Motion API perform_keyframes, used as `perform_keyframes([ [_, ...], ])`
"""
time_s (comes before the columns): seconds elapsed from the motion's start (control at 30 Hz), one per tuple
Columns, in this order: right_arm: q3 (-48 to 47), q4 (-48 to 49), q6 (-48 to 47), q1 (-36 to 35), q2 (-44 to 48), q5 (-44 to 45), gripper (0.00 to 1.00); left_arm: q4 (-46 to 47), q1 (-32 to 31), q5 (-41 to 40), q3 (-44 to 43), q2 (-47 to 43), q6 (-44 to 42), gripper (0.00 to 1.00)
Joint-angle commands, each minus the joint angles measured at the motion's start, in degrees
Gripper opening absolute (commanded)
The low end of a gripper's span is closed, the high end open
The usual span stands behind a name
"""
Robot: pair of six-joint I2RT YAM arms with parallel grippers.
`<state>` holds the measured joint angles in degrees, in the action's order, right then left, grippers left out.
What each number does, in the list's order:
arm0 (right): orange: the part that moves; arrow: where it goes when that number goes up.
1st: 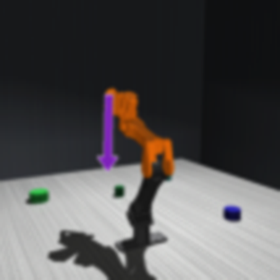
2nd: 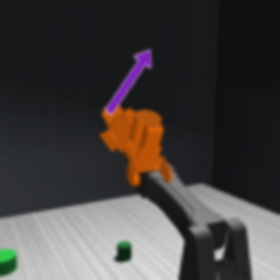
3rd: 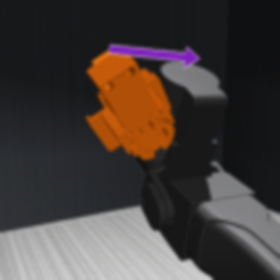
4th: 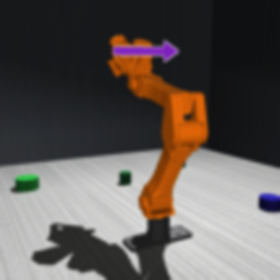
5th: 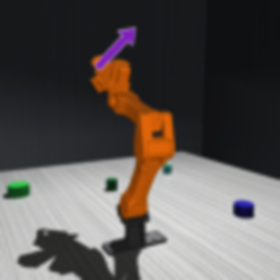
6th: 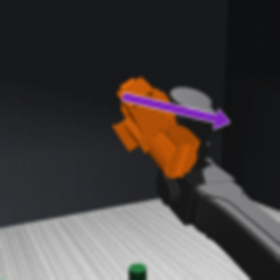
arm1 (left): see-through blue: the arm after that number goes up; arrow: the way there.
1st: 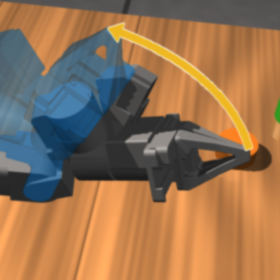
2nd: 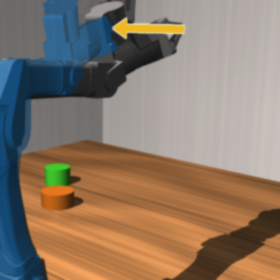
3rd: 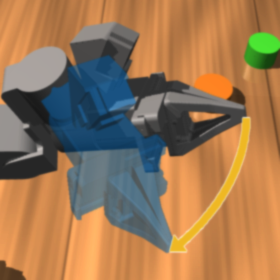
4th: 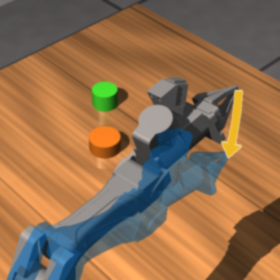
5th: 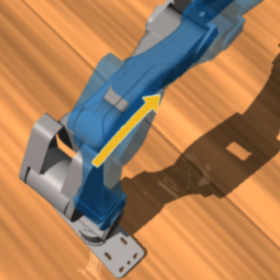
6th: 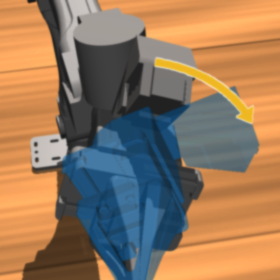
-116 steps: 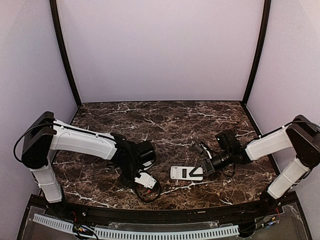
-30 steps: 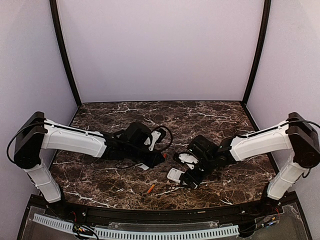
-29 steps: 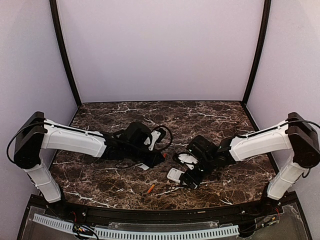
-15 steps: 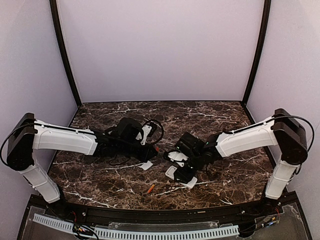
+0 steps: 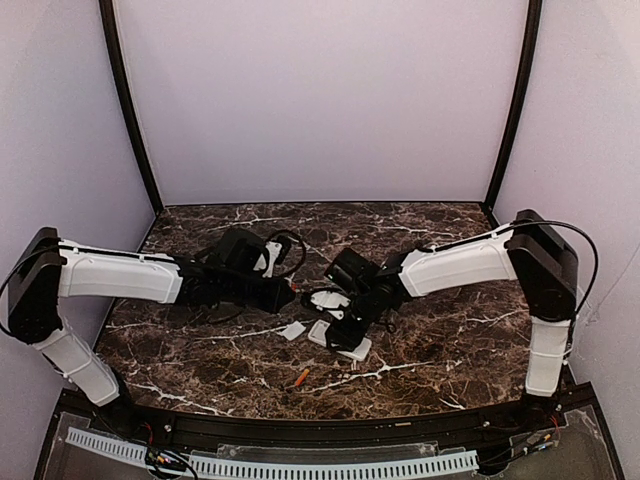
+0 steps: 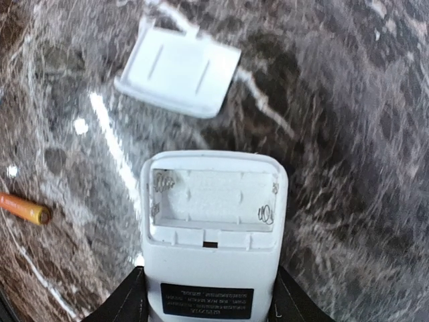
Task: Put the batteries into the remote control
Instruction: Move the remote control without the battery cover to the center of the board, then hold the remote control without the battery cover at the center of the board.
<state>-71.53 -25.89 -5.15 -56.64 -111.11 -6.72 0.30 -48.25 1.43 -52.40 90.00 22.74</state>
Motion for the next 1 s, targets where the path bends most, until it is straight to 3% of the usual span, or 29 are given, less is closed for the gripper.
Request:
perform_keyframes([
  [0.0, -4.4, 9.2, -3.7, 2.2, -2.9, -2.2, 0.47, -2.0, 1.5, -2.7, 1.2, -3.3, 0.3, 0.0],
  [0.07, -4.4, 9.4, -4.1, 2.8, -2.9, -3.7, 0.51, -1.8, 2.0, -2.9, 1.5, -3.7, 0.2, 0.0],
  [0.17, -2.8, 9.9, -4.1, 3.3, -1.6, -5.0, 0.75, -1.2, 2.3, -1.9, 1.4, -3.4, -0.1, 0.0],
  [0.3, 1.5, 11.2, -3.1, 4.2, 2.4, -5.7, 0.86, -0.6, 2.3, 2.8, 0.3, -1.4, -1.9, 0.0],
  [0.77, 10.3, 16.5, 2.1, 4.2, 4.6, -7.6, 0.83, -2.7, 2.3, 9.6, -8.2, 9.3, -8.1, 0.0],
  [0.97, 11.1, 18.5, 2.3, 3.9, 3.5, -6.9, 0.74, -2.8, 2.3, 11.0, -9.4, 12.2, -8.5, 0.0],
])
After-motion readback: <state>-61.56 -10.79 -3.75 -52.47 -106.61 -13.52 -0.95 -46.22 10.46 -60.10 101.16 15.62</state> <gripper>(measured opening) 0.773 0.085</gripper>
